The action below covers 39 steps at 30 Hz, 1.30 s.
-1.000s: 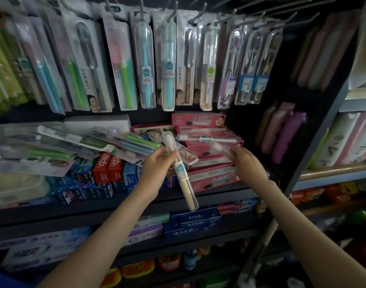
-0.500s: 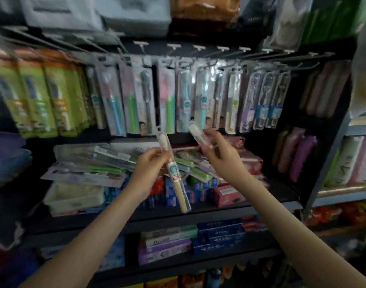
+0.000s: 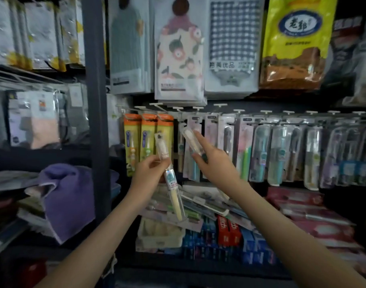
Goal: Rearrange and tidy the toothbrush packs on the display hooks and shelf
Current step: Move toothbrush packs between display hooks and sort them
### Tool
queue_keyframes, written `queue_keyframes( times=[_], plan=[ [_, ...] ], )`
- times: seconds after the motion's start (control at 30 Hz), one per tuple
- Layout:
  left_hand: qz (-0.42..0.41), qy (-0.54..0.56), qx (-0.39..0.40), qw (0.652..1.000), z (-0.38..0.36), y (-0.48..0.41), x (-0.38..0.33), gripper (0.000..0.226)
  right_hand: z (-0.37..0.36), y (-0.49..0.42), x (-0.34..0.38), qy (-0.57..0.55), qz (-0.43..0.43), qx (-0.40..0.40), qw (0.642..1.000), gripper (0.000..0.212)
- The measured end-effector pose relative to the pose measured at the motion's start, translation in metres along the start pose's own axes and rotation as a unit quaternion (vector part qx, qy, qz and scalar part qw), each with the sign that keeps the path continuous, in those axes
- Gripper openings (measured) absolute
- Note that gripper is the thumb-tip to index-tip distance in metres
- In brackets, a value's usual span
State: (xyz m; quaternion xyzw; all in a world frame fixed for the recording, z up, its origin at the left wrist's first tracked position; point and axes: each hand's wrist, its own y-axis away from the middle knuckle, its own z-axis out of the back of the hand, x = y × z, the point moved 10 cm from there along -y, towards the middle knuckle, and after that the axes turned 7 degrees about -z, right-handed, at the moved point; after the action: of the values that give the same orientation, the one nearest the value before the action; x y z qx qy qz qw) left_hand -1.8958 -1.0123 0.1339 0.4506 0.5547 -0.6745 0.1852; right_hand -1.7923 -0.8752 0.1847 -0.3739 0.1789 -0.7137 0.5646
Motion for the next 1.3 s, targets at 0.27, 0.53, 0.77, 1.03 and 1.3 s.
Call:
queue_keyframes(
  times=[0.27, 0.53, 0.77, 1.03, 1.3],
  plan=[
    [-0.010, -0.008, 0.012, 1.000, 0.028, -0.011, -0.006, 0.010, -0.020, -0.036, 0.008, -0.009, -0.058, -0.020, 0.998, 0.060],
    [-0.016, -0.028, 0.027, 0.999, 0.032, -0.021, -0.011, 0.013, -0.042, -0.055, 0.008, 0.022, -0.097, 0.007, 0.995, 0.059],
    [-0.031, -0.083, 0.035, 0.995, 0.039, -0.031, 0.002, 0.012, -0.067, -0.075, -0.001, 0.029, -0.138, 0.004, 0.990, 0.060],
    [-0.043, -0.155, 0.007, 0.987, 0.067, -0.043, 0.025, 0.005, -0.115, -0.116, -0.038, 0.064, -0.211, 0.012, 0.975, 0.074],
    [-0.027, -0.157, 0.005, 0.987, 0.063, -0.049, 0.046, 0.009, -0.104, -0.088, 0.003, -0.173, -0.084, -0.032, 0.981, 0.036]
  ],
)
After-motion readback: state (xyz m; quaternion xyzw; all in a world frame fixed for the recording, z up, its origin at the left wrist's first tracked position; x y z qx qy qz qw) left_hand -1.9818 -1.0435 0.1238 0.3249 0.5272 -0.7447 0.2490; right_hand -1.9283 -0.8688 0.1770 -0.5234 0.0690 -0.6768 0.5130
